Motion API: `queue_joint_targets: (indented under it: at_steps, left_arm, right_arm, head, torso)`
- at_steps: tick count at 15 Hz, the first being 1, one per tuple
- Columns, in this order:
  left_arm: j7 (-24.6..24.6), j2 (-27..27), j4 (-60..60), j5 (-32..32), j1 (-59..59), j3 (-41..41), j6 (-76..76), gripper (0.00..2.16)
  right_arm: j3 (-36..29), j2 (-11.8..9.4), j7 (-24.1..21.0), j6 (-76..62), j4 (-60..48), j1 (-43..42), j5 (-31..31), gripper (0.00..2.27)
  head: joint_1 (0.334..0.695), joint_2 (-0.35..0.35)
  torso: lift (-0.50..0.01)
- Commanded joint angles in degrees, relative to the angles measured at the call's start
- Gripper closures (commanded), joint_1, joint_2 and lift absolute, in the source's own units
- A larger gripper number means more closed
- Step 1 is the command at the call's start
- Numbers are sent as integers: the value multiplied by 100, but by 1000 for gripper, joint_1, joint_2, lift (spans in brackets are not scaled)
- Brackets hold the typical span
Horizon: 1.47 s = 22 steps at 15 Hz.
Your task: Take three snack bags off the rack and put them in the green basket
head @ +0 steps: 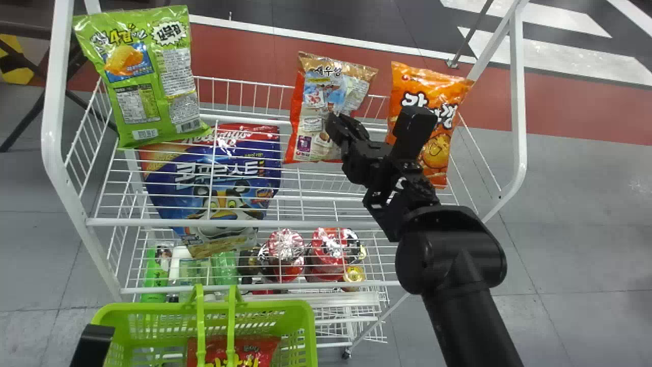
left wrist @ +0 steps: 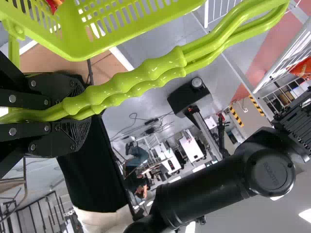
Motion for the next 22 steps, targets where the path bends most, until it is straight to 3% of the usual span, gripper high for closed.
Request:
queue_joint_targets:
  at_steps: [1, 9, 12, 18, 22]
  left_arm:
    - [-3, -3, -26, 2, 0, 1, 38, 1909]
    - [-12, 6, -88, 2, 9, 1, 73, 1909]
    - [-21, -3, -96, 2, 9, 1, 73, 1909]
    - [58, -82, -17, 2, 26, 1, -33, 1909]
    - [85, -126, 9, -15, 26, -43, -120, 1909]
  right_arm:
    - [-100, -6, -8, 95, -605, 354, 20, 2192]
    - [-750, 46, -210, 2275, -4059, 2428, -191, 2189]
    - [-1014, 46, -219, 4208, -5175, 3000, -147, 2189]
    - [-909, 37, -96, 7337, -5623, 3466, -464, 2189]
    - [-276, -77, -17, 7507, -5201, 3518, -446, 2189]
  head:
    - [695, -275]
    - [695, -329]
    - [695, -350]
    - [695, -350]
    - [695, -350]
  torso:
    - [-27]
    - [-27]
    - [-27]
    - [-27]
    - [-27]
